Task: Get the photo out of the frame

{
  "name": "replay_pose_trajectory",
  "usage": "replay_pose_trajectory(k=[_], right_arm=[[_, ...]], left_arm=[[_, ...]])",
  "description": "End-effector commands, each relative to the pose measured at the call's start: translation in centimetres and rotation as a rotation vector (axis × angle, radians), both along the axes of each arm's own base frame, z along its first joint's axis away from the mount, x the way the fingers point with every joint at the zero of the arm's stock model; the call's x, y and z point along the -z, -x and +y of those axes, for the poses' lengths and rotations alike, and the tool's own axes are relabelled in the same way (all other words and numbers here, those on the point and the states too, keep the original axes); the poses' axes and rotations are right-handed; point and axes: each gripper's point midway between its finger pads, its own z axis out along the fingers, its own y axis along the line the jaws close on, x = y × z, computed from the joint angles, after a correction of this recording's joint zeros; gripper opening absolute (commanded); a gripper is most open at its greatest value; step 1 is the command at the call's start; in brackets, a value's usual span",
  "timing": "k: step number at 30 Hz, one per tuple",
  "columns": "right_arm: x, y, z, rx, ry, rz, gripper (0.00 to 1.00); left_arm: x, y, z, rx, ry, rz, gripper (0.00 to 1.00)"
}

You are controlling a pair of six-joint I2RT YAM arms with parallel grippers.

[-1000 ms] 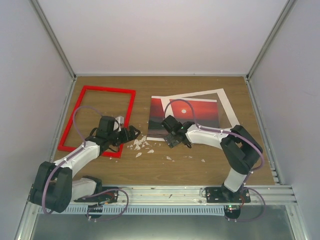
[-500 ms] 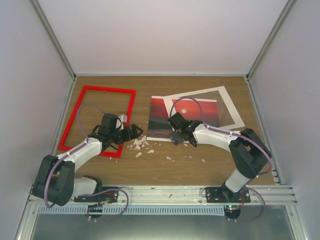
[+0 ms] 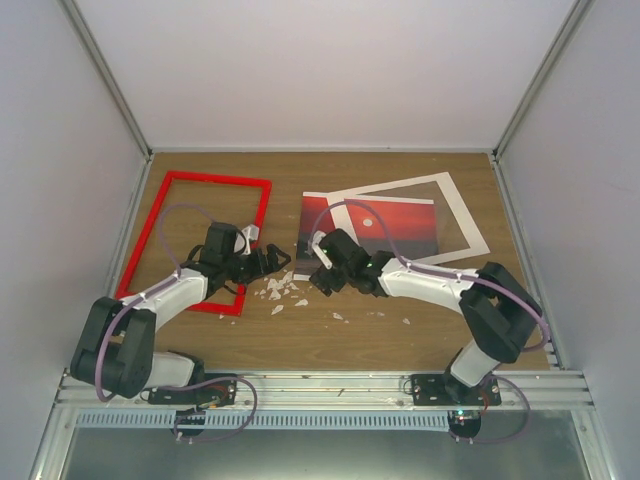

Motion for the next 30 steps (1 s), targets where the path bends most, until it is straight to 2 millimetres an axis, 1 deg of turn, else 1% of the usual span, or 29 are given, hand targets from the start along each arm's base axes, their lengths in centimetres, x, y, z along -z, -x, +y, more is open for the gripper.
replay_pose_trajectory(k=[1,4,10,14,19,24,30], right_arm=[[0.7,-0.2,2.0,-0.104,-0.003,-0.039,1.00],[1.7,0.1,2.4,-0.137,0.016,-0.030,1.00],[3.4,0.8,2.4,-0.166,0.038,0.001,0.99],[4.7,0.3,1.8,-0.134,0.072,-0.007,1.00],[5.5,-0.1,1.5,-0.110,0.090,-0.022,1.00],[5.5,-0.7,0.9,-0.066,0.104,-0.052,0.99],[4.0,-1.7,0.6,-0.023,0.075,-0.099,1.00]], left_arm=[[-1.6,-1.3,-0.4,0.011,0.037,-0.058,0.99],[-1.4,-1.4,-0.3,0.008,0.038,-0.049,0.99],[-0.7,-1.5,-0.5,0.016,0.044,-0.027,0.99],[-0.4,-1.4,-0.7,0.019,0.047,-0.010,0.99],[-0.4,-1.6,-0.8,0.023,0.052,-0.026,0.99],[-0.1,-1.4,-1.1,0.029,0.051,-0.019,0.99],[0.1,-1.5,-1.4,0.039,0.049,-0.013,0.99]])
